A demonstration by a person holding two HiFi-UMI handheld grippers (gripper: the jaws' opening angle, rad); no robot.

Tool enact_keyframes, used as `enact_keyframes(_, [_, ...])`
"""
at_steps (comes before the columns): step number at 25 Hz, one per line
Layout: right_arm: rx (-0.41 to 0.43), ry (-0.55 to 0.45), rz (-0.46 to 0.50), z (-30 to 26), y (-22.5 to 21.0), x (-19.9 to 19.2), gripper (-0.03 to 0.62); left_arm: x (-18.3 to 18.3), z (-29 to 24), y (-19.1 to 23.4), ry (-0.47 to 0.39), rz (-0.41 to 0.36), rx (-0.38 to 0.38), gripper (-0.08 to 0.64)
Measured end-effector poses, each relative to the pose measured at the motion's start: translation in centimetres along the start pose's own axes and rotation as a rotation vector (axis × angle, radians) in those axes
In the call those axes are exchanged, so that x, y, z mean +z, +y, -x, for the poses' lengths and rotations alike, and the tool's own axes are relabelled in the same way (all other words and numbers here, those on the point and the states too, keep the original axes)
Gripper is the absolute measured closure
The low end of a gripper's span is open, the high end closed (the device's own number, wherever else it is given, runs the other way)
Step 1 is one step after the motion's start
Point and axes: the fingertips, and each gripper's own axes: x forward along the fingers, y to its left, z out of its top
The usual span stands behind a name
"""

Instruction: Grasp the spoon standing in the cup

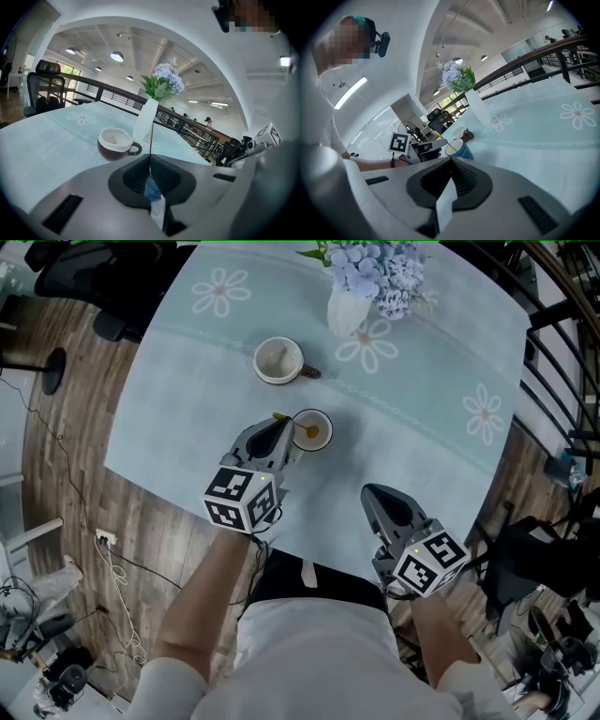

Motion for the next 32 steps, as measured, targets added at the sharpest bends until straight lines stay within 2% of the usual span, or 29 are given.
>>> enact_keyframes(14, [0.001, -0.051, 0.032, 1.3, 1.5, 1.7, 0.571, 2.6, 2.3, -1.9, -0.04, -0.052, -0.023, 0.535])
enact_keyframes(32, [-0.02, -0.128, 0.109, 3.7, 4.6, 4.6, 0.571, 6.8, 6.9, -5.7, -0.093, -0.184, -0.066, 0.537])
